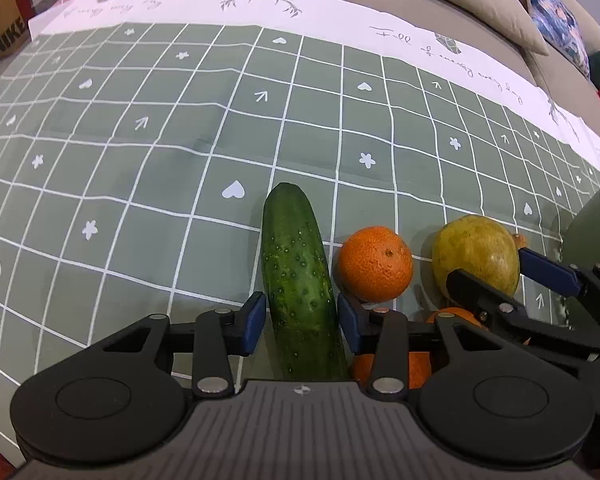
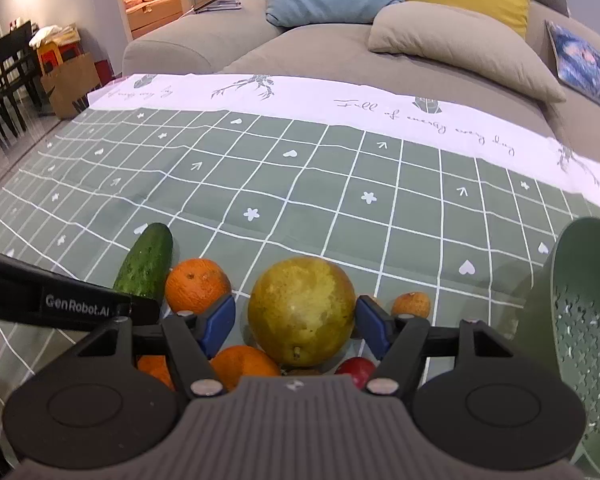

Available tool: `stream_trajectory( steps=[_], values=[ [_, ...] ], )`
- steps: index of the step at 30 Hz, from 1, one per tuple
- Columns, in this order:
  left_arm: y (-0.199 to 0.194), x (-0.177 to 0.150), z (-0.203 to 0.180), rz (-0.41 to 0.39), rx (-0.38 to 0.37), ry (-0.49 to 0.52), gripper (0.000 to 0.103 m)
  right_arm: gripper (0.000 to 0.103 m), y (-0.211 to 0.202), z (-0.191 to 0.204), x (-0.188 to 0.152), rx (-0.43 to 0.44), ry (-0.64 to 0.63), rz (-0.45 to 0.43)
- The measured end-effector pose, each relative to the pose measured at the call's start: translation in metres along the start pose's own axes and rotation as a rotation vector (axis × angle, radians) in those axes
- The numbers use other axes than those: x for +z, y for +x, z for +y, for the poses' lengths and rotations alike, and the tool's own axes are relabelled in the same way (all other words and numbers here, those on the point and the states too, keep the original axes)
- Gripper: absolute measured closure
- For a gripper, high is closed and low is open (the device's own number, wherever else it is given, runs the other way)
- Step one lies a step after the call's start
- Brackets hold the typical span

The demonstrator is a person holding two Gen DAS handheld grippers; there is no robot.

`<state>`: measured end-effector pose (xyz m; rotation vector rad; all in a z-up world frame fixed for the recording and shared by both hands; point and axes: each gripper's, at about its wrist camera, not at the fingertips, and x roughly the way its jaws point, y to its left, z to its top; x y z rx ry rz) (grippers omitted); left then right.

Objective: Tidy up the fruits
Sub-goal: 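Grasp the yellow-green pear with the right tool while the left tool grasps the cucumber, then carry the pear and cucumber with both tools into the green colander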

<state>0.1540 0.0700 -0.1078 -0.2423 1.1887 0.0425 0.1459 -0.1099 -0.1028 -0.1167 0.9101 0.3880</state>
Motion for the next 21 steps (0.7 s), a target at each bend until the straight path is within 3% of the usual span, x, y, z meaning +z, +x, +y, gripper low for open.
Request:
stream_trajectory(
  steps=[2,12,21],
  values=[
    [0.000,0.000,-0.002,0.000,-0.004,0.003,0.060,0.040,0.001,0.002,0.000,-0.014,-0.013,0.002],
    [-0.001,-0.001,-0.002,0.003,0.002,-0.001,0.063,0.045,0.006,0.007,0.002,-0.049,-0.074,-0.011],
    [-0.031,-0.008,0.002,-0.066,-0.010,-0.012,0.063,0.047,-0.020,0.008,0.007,-0.023,-0.074,-0.067]
  ],
)
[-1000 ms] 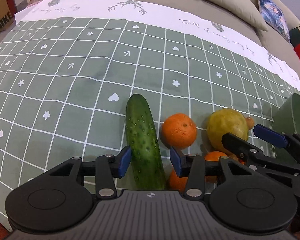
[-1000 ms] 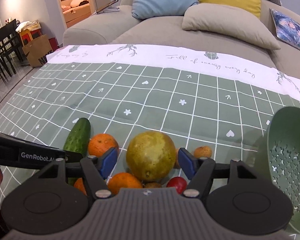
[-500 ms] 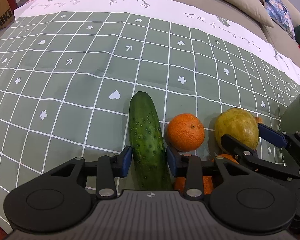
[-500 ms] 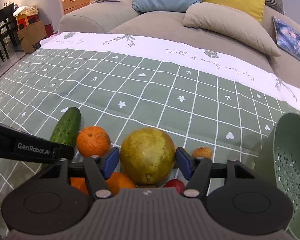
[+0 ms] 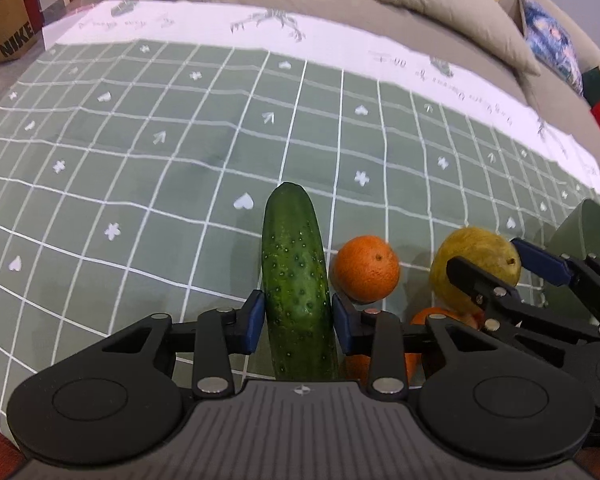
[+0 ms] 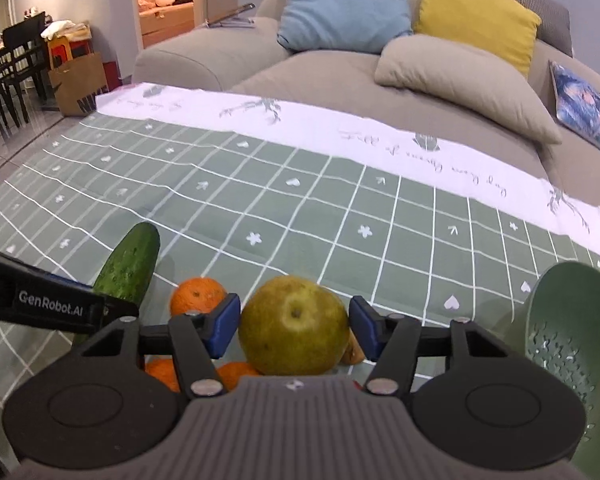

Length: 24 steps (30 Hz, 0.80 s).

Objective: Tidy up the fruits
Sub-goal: 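Carry the pear and cucumber with both tools into the green colander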

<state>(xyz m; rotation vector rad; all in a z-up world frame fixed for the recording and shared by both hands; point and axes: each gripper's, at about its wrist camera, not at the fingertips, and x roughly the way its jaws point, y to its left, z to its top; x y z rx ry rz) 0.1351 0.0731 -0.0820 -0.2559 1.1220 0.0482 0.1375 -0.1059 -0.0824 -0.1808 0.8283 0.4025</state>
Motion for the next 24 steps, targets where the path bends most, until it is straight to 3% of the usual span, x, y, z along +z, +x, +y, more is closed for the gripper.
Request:
stream_trajectory(
  steps=[8,15,19,24],
  values=[
    [-0.036,-0.008,-0.007,-0.036,-0.052,-0.002,0.063,0.047,-0.038,-0.008,-0.016,0.018,0.041,-0.023],
    [-0.047,-0.038,-0.023,0.019,-0.116,0.019,0.063,0.047,-0.080,-0.021,-0.058,0.043,0.090,0.011],
    [-0.042,-0.056,-0.034,0.057,-0.136,0.041,0.063,0.047,-0.083,-0.022,-0.079,0.044,0.110,0.053],
    [-0.045,-0.062,-0.042,0.046,-0.143,0.073,0.063,0.047,-0.080,-0.025,-0.094,0.043,0.127,0.083]
  ],
)
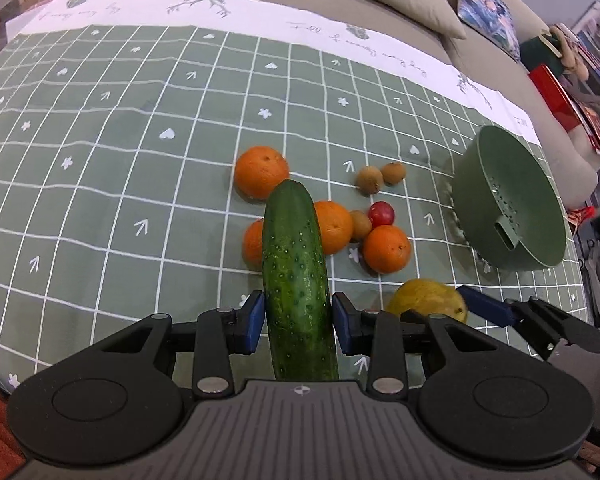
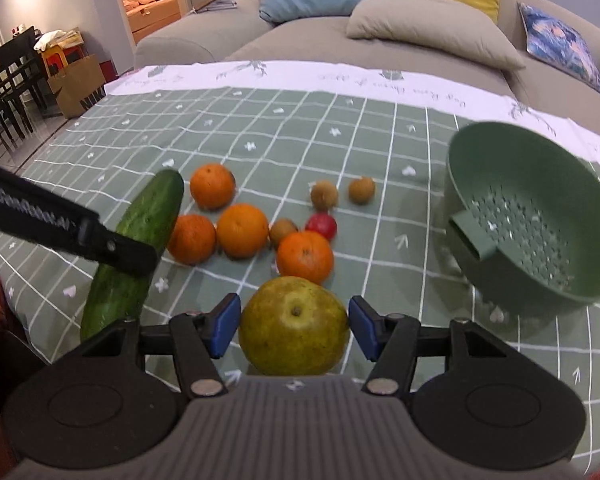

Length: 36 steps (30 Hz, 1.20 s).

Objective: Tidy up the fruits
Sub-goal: 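Carry the pear and cucumber with both tools into the green colander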

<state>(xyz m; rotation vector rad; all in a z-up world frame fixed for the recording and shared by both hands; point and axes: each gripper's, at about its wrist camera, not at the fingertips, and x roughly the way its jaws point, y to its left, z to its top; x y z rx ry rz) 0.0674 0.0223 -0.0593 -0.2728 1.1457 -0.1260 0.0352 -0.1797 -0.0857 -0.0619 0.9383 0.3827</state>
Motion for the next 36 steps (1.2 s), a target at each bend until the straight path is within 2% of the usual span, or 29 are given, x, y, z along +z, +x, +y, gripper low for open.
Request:
stream_trajectory(
  steps=[10,14,20,24,30,36],
  values=[
    [0.002,-0.004,-0.015,0.006,-0.004,0.041,0.063,0.045,0.001,-0.011,-0.009,0.020,0.079,0.020],
    [0.003,-0.005,-0.021,0.013,0.001,0.058,0.063,0.038,0.005,-0.016,-0.012,0.041,0.123,0.043],
    [0.005,-0.006,-0.027,0.021,0.016,0.072,0.063,0.042,0.012,-0.017,-0.016,0.103,0.147,0.071],
    [0.005,-0.005,-0.033,0.025,0.019,0.088,0.064,0.042,0.011,-0.017,-0.017,0.102,0.148,0.070],
    [-0.002,0.006,-0.050,-0.003,0.000,0.138,0.064,0.043,-0.011,-0.028,-0.007,0.085,0.175,-0.011],
    [-0.011,0.031,-0.086,-0.057,-0.067,0.195,0.064,0.043,-0.048,-0.056,0.015,0.034,0.189,-0.109]
  ],
)
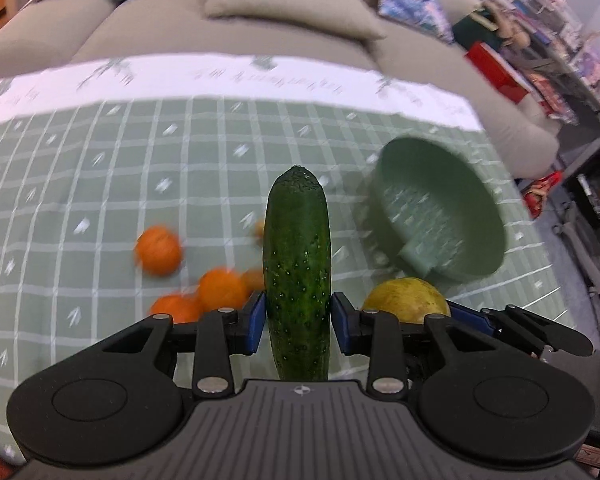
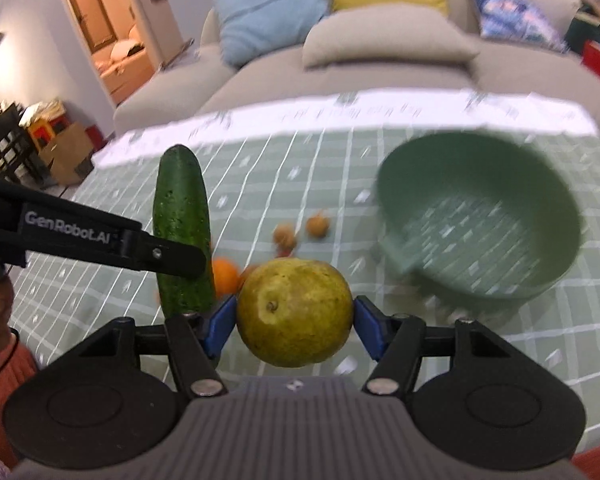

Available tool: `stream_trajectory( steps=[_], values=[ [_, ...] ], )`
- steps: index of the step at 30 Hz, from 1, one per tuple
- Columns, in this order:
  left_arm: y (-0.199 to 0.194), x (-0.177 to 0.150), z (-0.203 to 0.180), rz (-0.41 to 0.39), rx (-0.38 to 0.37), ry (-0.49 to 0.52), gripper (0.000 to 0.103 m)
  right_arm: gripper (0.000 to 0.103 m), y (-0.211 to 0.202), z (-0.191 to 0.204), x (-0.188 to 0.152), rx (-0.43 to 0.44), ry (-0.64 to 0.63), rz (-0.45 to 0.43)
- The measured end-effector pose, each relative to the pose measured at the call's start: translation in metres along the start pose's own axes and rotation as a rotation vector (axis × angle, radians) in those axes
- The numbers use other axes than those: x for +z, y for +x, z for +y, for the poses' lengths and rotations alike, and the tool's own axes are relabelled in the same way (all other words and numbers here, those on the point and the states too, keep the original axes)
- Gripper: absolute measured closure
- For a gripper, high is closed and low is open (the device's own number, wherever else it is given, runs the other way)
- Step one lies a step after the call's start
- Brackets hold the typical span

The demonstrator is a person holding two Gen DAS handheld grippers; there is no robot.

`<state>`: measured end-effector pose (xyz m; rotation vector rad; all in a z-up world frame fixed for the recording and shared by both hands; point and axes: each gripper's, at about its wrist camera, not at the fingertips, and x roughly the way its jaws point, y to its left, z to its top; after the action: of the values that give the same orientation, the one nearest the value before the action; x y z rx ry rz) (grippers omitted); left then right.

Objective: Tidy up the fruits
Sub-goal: 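Carry the pear and cucumber with both tools into the green colander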

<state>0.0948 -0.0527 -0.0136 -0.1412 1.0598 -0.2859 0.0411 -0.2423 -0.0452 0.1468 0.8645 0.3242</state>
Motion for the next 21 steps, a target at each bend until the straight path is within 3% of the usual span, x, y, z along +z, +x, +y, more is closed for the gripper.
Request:
stream_trajectory(
  steps=[5,10,21],
  values=[
    [0.004,0.031,-0.032,-0.035,-0.058,0.044,0.064,0.042,-0.023,-0.028,0.028,-0.067,-0.031,-0.062],
    [0.022,0.060,-0.065,-0.043,-0.109,0.082,0.064,0.042,-0.026,-0.064,0.050,-0.125,-0.039,-0.069],
    [0.088,0.087,-0.097,0.074,-0.117,0.102,0.065,0.043,0.033,-0.108,0.054,-0.143,-0.051,0.068]
  ],
)
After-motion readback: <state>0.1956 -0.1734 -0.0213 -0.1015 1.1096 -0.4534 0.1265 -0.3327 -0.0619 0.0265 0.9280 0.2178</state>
